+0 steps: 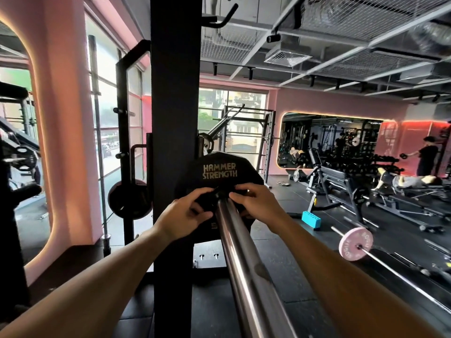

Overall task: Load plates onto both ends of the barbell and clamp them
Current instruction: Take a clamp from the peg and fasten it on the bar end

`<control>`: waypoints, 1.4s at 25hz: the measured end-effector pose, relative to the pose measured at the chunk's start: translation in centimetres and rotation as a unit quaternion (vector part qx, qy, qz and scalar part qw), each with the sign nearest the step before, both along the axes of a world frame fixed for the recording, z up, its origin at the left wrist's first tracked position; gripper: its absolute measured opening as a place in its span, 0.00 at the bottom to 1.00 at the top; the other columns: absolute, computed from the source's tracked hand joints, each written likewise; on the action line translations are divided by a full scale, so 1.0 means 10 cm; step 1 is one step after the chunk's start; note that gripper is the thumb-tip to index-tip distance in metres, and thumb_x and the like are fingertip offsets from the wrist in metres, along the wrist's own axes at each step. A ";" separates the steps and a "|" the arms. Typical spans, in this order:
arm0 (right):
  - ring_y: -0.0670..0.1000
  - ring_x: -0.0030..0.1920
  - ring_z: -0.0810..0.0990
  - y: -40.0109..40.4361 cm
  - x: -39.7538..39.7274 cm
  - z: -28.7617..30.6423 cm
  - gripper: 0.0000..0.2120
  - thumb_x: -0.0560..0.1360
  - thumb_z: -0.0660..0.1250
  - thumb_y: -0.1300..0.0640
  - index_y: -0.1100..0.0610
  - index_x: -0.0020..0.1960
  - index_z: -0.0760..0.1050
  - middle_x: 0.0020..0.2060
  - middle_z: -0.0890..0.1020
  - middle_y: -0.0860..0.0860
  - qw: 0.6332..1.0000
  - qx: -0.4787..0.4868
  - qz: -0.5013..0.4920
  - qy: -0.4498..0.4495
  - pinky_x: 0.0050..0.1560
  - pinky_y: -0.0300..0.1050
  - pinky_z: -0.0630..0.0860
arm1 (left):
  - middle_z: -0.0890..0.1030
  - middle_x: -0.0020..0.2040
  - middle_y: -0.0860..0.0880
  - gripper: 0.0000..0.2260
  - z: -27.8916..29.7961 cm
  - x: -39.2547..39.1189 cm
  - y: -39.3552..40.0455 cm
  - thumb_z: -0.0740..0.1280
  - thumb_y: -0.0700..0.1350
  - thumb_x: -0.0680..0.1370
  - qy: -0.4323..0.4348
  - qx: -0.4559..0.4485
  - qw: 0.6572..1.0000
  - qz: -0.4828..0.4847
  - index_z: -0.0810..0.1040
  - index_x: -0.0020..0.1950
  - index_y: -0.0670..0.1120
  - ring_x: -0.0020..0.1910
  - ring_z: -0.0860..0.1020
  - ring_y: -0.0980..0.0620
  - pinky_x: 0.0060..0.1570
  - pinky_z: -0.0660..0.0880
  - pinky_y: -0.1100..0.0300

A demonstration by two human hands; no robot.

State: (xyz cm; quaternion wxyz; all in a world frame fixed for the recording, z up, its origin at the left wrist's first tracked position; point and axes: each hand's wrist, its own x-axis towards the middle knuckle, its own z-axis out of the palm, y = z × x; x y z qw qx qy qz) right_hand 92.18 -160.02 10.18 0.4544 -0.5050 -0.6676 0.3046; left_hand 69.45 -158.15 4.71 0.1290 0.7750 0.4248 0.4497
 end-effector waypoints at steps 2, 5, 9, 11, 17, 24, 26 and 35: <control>0.53 0.38 0.88 0.05 0.02 0.01 0.16 0.73 0.75 0.49 0.48 0.60 0.79 0.47 0.85 0.51 1.000 -0.022 0.001 0.007 0.44 0.49 0.84 | 0.84 0.35 0.54 0.28 -0.01 -0.03 0.05 0.76 0.50 0.71 -0.017 0.002 1.000 -0.016 0.72 0.65 0.70 0.33 0.80 0.57 0.47 0.79 0.55; 0.54 0.37 0.88 0.06 0.02 0.05 0.14 0.72 0.76 0.49 0.50 0.56 0.81 0.46 0.86 0.51 0.999 -0.035 -0.002 -0.005 0.47 0.53 0.85 | 0.85 0.36 0.50 0.27 0.02 -0.05 0.08 0.78 0.49 0.69 -0.041 -0.012 0.998 -0.038 0.75 0.65 0.66 0.34 0.80 0.55 0.46 0.79 0.55; 0.53 0.37 0.88 -0.01 -0.02 0.15 0.22 0.67 0.76 0.37 0.53 0.51 0.84 0.45 0.87 0.50 0.998 -0.050 -0.012 -0.026 0.45 0.56 0.86 | 0.85 0.37 0.50 0.28 0.07 -0.05 0.05 0.80 0.46 0.69 -0.049 -0.033 0.997 -0.040 0.77 0.63 0.66 0.34 0.82 0.56 0.45 0.79 0.58; 0.52 0.36 0.88 -0.02 -0.08 0.19 0.27 0.65 0.73 0.31 0.51 0.52 0.83 0.44 0.87 0.49 0.998 -0.034 -0.035 -0.033 0.42 0.54 0.86 | 0.85 0.38 0.50 0.28 0.08 -0.05 0.05 0.80 0.45 0.69 -0.054 -0.042 0.997 -0.042 0.77 0.62 0.66 0.33 0.82 0.57 0.44 0.79 0.60; 0.56 0.38 0.87 0.06 -0.13 0.22 0.22 0.71 0.70 0.40 0.59 0.50 0.82 0.41 0.86 0.54 0.995 -0.052 -0.084 0.022 0.41 0.52 0.86 | 0.85 0.37 0.47 0.27 0.11 -0.05 0.06 0.81 0.41 0.67 -0.077 -0.057 0.994 -0.048 0.79 0.59 0.65 0.32 0.81 0.57 0.42 0.78 0.61; 0.59 0.41 0.88 0.10 0.08 0.12 0.21 0.75 0.69 0.43 0.63 0.52 0.82 0.44 0.87 0.58 0.982 -0.152 -0.010 0.115 0.50 0.56 0.84 | 0.85 0.38 0.46 0.27 0.09 -0.02 0.07 0.81 0.41 0.67 -0.087 -0.054 0.993 -0.061 0.79 0.59 0.65 0.33 0.81 0.58 0.43 0.78 0.63; 0.59 0.43 0.87 0.09 0.09 0.12 0.21 0.76 0.67 0.43 0.61 0.53 0.81 0.46 0.86 0.59 0.980 -0.162 0.002 0.115 0.52 0.57 0.84 | 0.85 0.37 0.47 0.28 0.09 -0.01 0.06 0.81 0.40 0.67 -0.091 -0.054 0.993 -0.060 0.79 0.57 0.66 0.33 0.81 0.58 0.42 0.78 0.63; 0.57 0.36 0.79 0.02 0.00 0.05 0.17 0.77 0.66 0.47 0.59 0.58 0.72 0.44 0.75 0.59 0.909 -0.270 0.066 0.310 0.33 0.46 0.79 | 0.84 0.36 0.47 0.27 0.05 0.01 0.07 0.80 0.40 0.68 -0.101 -0.048 0.992 -0.059 0.79 0.57 0.66 0.33 0.80 0.56 0.44 0.77 0.57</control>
